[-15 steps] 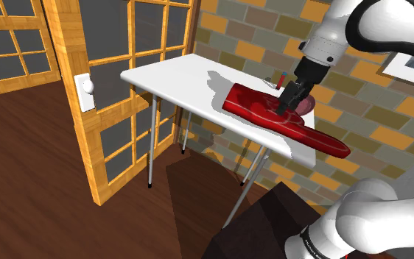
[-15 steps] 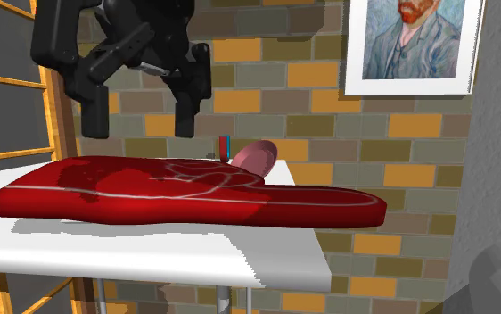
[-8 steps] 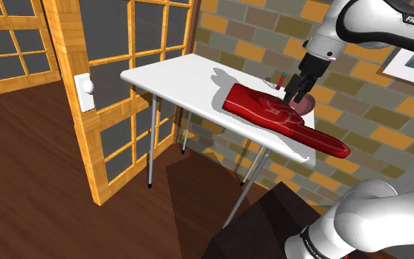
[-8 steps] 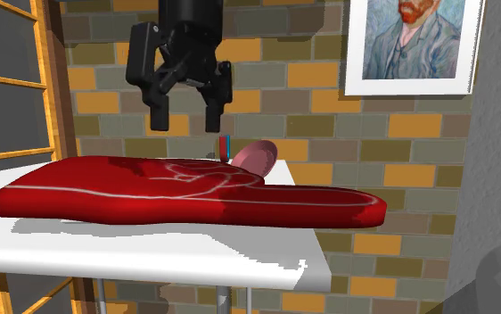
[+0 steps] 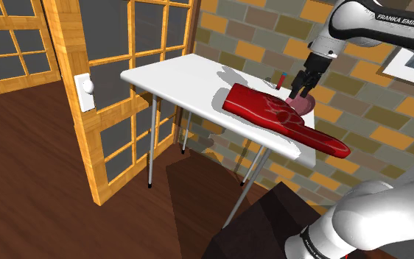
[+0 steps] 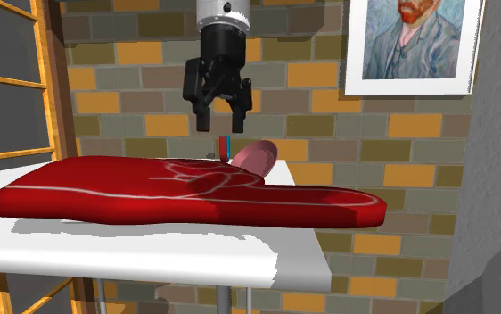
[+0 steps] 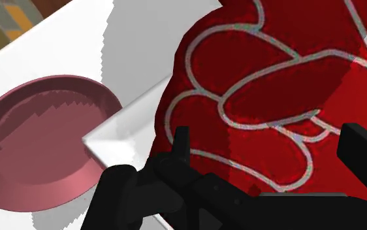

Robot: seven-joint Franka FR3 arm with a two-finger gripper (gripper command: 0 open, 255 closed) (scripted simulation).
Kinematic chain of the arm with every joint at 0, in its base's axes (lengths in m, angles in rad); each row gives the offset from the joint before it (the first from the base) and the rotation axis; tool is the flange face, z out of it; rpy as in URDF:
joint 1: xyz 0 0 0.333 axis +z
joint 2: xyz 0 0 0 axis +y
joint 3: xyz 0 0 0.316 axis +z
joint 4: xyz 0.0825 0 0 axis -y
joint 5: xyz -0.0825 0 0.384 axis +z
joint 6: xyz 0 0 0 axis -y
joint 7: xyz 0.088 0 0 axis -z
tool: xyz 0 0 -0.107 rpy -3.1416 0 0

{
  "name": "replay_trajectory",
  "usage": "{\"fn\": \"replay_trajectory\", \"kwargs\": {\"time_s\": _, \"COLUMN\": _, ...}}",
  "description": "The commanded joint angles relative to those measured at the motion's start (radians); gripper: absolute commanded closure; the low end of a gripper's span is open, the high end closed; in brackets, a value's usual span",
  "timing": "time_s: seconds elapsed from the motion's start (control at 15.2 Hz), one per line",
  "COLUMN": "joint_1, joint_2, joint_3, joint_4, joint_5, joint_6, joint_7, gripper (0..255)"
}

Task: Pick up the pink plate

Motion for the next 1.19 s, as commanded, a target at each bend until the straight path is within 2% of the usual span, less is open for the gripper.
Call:
{"fn": "replay_trajectory", "kwargs": {"time_s": 0.0, "joint_1": -0.012, "joint_2": 0.053, "joint_3": -0.041, "joint_4": 0.054, "joint_5": -0.007, "joint_6": -0.007, "joint_7": -0.042, "gripper": 0}}
{"fn": "replay_trajectory", "kwargs": {"time_s": 0.46, "joint_1": -0.050, "joint_2": 0.263, "joint_3": -0.173, "joint_4": 0.255, "joint_5": 0.012, "joint_6": -0.027, "joint_7": -0.183, "gripper": 0}}
{"fn": "replay_trajectory", "kwargs": {"time_s": 0.92, "joint_1": -0.126, "joint_2": 0.532, "joint_3": -0.293, "joint_4": 0.526, "joint_5": 0.106, "joint_6": -0.085, "joint_7": -0.345, "gripper": 0}}
{"fn": "replay_trajectory", "kwargs": {"time_s": 0.99, "joint_1": -0.136, "joint_2": 0.553, "joint_3": -0.299, "joint_4": 0.548, "joint_5": 0.116, "joint_6": -0.091, "joint_7": -0.356, "gripper": 0}}
{"fn": "replay_trajectory", "kwargs": {"time_s": 1.12, "joint_1": -0.134, "joint_2": 0.545, "joint_3": -0.296, "joint_4": 0.512, "joint_5": 0.111, "joint_6": -0.061, "joint_7": -0.354, "gripper": 0}}
